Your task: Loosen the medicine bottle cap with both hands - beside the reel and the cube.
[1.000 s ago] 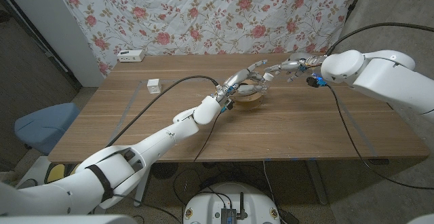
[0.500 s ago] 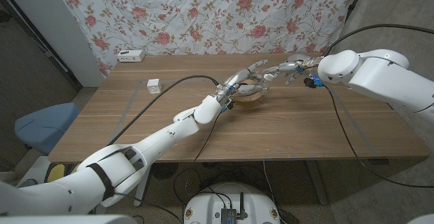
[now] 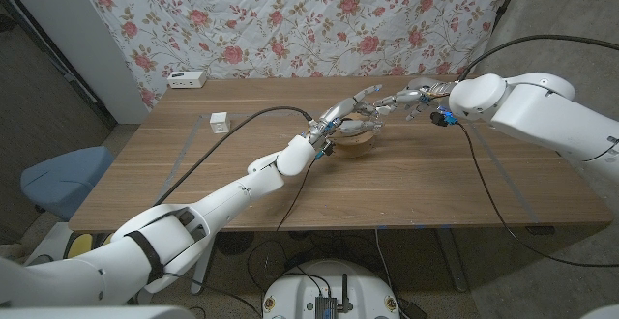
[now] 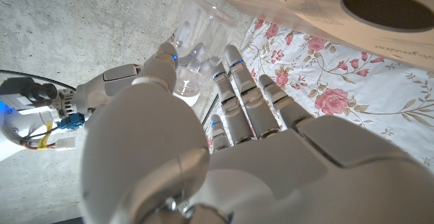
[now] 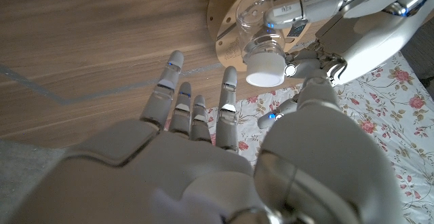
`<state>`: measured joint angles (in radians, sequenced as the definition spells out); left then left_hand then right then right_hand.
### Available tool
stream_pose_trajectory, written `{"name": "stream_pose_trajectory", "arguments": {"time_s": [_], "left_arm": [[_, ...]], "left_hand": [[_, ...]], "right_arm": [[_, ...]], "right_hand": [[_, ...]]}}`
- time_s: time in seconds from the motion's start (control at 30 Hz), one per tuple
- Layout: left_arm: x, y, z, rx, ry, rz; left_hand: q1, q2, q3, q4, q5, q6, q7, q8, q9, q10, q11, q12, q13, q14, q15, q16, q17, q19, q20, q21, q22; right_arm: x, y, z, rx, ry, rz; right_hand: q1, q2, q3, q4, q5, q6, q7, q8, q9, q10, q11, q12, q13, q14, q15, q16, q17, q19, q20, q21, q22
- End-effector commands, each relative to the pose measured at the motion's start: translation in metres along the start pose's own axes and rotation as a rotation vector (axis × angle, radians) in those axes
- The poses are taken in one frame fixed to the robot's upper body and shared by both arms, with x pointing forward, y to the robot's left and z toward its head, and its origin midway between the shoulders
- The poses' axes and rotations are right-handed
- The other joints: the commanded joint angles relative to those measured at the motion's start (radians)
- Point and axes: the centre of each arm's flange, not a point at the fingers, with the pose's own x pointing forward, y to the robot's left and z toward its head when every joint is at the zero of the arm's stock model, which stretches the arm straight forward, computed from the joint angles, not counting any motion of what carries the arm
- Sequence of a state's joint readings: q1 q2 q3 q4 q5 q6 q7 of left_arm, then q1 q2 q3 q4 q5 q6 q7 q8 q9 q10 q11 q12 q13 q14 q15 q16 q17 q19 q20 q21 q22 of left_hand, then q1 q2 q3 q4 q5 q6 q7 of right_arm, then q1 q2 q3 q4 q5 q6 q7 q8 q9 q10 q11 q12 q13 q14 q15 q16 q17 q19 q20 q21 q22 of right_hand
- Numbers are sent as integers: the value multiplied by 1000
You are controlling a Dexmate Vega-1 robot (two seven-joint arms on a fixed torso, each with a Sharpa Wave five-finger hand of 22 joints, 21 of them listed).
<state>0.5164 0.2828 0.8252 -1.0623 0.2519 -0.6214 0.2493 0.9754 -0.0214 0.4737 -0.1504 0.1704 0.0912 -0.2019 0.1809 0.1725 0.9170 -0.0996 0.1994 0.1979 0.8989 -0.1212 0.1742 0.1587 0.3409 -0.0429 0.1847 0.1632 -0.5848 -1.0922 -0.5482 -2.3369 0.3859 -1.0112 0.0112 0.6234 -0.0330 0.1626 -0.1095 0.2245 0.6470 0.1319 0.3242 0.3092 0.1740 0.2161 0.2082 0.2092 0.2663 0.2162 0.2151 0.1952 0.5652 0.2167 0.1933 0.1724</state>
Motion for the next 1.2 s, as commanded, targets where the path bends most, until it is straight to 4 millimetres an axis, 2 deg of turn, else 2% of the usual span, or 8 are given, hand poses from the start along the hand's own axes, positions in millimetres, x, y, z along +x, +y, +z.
{"name": "stream_pose_trajectory", "arguments": {"time_s": [0.03, 0.47, 0.63, 0.93, 1.2], "left_arm": [[-2, 0, 1, -3, 0, -2], [-2, 0, 1, -6, -2, -10], [-1, 0, 1, -5, 0, -10], [-1, -1, 0, -8, 4, -12], [-1, -1, 0, -10, 6, -15]], "left_hand": [[-3, 11, 7, 3, 6, 8, -2, 6, 1, 63, -53, 5, 1, 3, -79, 0, 2, 4, -67, 0, 3], [-5, 13, 8, 4, 6, 12, -2, 6, 1, 64, -53, 5, 1, 3, -79, 0, 2, 3, -66, 0, 3], [-4, 13, 8, 3, 6, 14, -3, 6, 1, 64, -54, 5, 1, 2, -79, 0, 2, 3, -65, 0, 3], [-6, 12, 8, 4, 6, 16, -2, 5, 1, 63, -53, 4, 1, 2, -78, -1, 2, 3, -65, 0, 3], [-8, 13, 8, 5, 6, 19, -2, 6, 1, 63, -52, 4, 1, 1, -76, -1, 2, 3, -66, 0, 3]], "right_arm": [[0, 4, 4, -14, 1, -19], [0, 6, 4, -18, 10, -33], [0, 6, 5, -15, 13, -42], [1, 6, 5, -16, 13, -54], [2, 8, 6, -13, 12, -50]], "right_hand": [[26, 1, 11, -18, 2, 22, -6, 19, 10, 12, 3, 4, 1, 13, 1, -1, 3, 16, -3, 7, 1], [60, 4, 27, -38, -6, 60, -21, 52, 28, 33, 2, 4, 1, 28, 1, -1, 4, 33, -3, 7, 1], [77, 6, 34, -44, -12, 88, -36, 73, 37, 41, 2, 3, 0, 33, 2, -1, 4, 38, -2, 6, 1], [100, 10, 46, -48, -20, 128, -57, 107, 54, 65, 2, 4, -2, 48, 1, 1, 5, 50, -3, 6, 1], [123, 20, 58, -51, -23, 145, -60, 124, 64, 77, 2, 2, -3, 55, 1, 1, 5, 59, -3, 7, 1]]}}
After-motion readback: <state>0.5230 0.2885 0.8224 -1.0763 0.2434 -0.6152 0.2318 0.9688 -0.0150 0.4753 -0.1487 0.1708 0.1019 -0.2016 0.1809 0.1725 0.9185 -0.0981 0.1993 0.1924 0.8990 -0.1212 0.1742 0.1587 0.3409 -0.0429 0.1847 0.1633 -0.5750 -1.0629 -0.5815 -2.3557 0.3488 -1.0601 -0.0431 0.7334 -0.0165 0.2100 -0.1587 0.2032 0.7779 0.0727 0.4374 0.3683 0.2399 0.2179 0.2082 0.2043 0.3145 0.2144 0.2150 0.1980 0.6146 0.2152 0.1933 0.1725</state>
